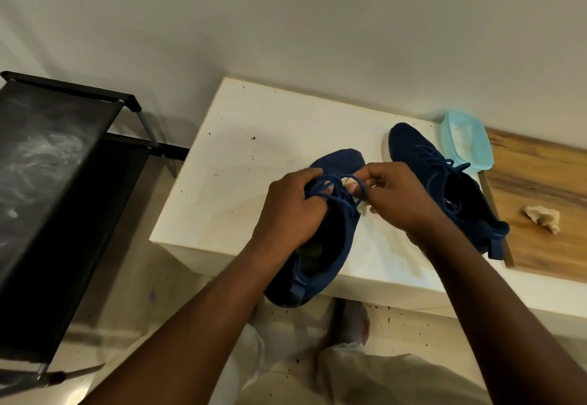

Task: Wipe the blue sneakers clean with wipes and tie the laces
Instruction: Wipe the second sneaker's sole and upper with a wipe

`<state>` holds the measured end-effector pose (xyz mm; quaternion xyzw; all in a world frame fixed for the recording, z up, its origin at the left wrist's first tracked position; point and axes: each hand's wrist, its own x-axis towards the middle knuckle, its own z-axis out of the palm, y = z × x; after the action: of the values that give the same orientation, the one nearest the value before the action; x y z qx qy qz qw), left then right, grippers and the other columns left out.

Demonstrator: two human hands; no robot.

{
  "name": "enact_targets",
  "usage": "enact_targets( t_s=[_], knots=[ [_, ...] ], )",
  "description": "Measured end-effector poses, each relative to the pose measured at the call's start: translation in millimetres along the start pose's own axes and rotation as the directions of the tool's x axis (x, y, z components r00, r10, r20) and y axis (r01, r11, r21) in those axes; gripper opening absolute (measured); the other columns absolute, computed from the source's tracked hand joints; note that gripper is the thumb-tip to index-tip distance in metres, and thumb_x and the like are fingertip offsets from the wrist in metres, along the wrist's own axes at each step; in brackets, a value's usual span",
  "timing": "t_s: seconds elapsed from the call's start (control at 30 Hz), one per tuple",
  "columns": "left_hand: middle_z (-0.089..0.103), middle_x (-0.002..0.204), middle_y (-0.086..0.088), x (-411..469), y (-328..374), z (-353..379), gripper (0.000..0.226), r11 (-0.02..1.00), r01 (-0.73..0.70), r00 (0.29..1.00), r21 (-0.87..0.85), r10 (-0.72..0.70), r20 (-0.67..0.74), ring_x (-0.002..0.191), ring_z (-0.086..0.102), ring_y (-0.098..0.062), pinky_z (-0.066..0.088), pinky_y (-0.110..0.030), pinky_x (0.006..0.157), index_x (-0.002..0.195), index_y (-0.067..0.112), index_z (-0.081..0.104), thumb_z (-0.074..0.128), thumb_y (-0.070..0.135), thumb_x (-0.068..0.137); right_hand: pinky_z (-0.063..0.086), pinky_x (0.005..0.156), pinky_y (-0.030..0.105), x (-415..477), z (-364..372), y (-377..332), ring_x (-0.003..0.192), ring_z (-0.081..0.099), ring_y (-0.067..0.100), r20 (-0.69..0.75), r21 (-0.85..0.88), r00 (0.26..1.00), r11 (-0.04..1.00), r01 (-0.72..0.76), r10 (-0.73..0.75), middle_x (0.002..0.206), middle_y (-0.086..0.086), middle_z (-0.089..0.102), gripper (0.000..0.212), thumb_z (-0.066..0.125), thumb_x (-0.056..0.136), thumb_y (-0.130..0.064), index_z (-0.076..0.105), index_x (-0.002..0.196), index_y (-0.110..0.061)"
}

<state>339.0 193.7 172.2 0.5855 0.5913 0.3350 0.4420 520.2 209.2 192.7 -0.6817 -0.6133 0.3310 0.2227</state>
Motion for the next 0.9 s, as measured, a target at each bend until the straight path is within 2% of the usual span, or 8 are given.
enact_targets(
  t_s=[0.07,0.17,0.23,0.33,0.47,0.53,0.7,0.9],
  knots=[
    [0.070,0.105,0.012,2,-2,-1,0.035,0.999,0.009,1.000,-0.031,-0.009,-0.004,0.091,0.065,-0.007,0.053,-0.022,0.077,0.122,0.025,0.071,0.059,0.010,0.094,0.053,0.063,0.019,-15,-3,-17,0.078,0.066,0.012,0.164,0.224,0.985,0.975,0.012,-0.049,0.086,0.004,0.075,0.009,0.067,0.093,-0.013,0.076,0.093,-0.017],
    [0.072,0.114,0.006,3,-2,-3,0.044,0.998,0.026,1.000,-0.066,-0.026,-0.007,0.100,0.067,-0.011,0.055,-0.022,0.082,0.126,0.025,0.071,0.055,0.005,0.090,0.055,0.068,0.024,-27,-6,-29,0.076,0.065,0.014,0.245,0.272,0.947,0.952,0.140,-0.209,0.085,0.004,0.075,0.010,0.069,0.092,-0.011,0.077,0.098,-0.013],
    [0.072,0.103,0.012,3,-2,-4,0.039,0.995,0.026,1.000,-0.096,-0.027,-0.003,0.097,0.067,-0.008,0.055,-0.023,0.081,0.115,0.027,0.074,0.055,0.003,0.091,0.057,0.072,0.030,-19,-1,-18,0.076,0.065,0.012,0.082,-0.008,0.969,0.972,0.236,-0.235,0.087,-0.002,0.073,0.011,0.069,0.093,-0.013,0.076,0.098,-0.018],
    [0.072,0.109,0.013,6,-5,-3,0.036,0.993,0.037,0.999,-0.116,-0.036,0.010,0.100,0.066,-0.005,0.053,-0.014,0.078,0.119,0.030,0.074,0.057,0.008,0.095,0.048,0.068,0.018,-4,4,-2,0.079,0.060,0.008,-0.154,-0.333,0.971,0.935,0.121,-0.181,0.100,-0.003,0.068,0.013,0.061,0.096,-0.017,0.072,0.101,-0.021],
    [0.071,0.117,0.007,9,-8,-2,0.044,0.989,0.045,0.999,-0.141,-0.044,0.006,0.104,0.066,-0.010,0.052,-0.016,0.083,0.123,0.026,0.072,0.053,0.003,0.092,0.050,0.066,0.015,-16,4,-15,0.078,0.068,0.005,0.164,0.160,0.978,0.982,0.103,-0.130,0.087,-0.004,0.074,0.016,0.063,0.095,-0.004,0.076,0.096,-0.014],
    [0.072,0.112,0.006,10,-10,-3,0.045,0.984,0.043,0.999,-0.173,-0.042,0.008,0.101,0.066,-0.010,0.052,-0.016,0.080,0.120,0.025,0.073,0.050,-0.001,0.090,0.052,0.065,0.017,-24,2,-21,0.075,0.068,0.004,0.287,0.208,0.939,0.969,0.131,-0.188,0.080,-0.007,0.074,0.015,0.066,0.092,-0.001,0.076,0.094,-0.012],
    [0.073,0.111,0.007,11,-12,-1,0.041,0.985,0.028,1.000,-0.167,-0.025,0.018,0.101,0.067,-0.007,0.050,-0.011,0.076,0.118,0.025,0.074,0.051,0.001,0.093,0.057,0.075,0.032,-2,7,-1,0.081,0.063,0.009,-0.119,-0.266,0.979,0.955,0.129,-0.165,0.097,0.000,0.071,0.014,0.062,0.095,-0.013,0.074,0.099,-0.019],
    [0.075,0.105,0.008,14,-17,-2,0.023,0.973,0.020,1.000,-0.231,-0.018,0.011,0.099,0.069,-0.011,0.055,-0.030,0.087,0.112,0.026,0.076,0.059,0.018,0.098,0.053,0.071,0.019,-28,-2,-23,0.079,0.070,0.008,0.407,0.143,0.894,0.980,0.142,-0.189,0.085,0.001,0.076,0.013,0.073,0.087,-0.002,0.078,0.097,-0.008]
  ],
)
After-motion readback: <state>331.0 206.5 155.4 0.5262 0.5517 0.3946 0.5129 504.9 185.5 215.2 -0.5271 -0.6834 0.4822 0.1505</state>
